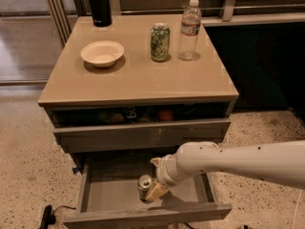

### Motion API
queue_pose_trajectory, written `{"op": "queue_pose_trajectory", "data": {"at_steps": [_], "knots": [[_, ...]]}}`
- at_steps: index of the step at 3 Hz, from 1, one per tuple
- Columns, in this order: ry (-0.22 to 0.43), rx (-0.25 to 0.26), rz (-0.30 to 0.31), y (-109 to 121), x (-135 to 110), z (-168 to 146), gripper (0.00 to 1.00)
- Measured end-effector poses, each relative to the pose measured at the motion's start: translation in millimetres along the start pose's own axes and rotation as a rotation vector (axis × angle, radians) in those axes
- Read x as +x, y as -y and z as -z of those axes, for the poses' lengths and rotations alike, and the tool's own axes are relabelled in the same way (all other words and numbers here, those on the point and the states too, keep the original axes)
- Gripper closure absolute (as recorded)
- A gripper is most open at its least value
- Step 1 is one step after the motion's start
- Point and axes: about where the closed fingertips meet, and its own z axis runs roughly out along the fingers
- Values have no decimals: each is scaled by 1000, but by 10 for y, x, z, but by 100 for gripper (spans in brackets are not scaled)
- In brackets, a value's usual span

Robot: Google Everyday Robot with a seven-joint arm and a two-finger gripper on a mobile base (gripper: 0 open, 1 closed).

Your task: Pick 7up can from middle drawer and place on counter

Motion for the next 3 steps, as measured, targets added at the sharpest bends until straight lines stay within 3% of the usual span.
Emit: {"op": "queue_pose_trajectory", "data": {"at_steps": [1, 3], "knots": [[0, -9, 1, 29, 49, -191, 41], [12, -25, 15, 36, 52, -451, 26]]}}
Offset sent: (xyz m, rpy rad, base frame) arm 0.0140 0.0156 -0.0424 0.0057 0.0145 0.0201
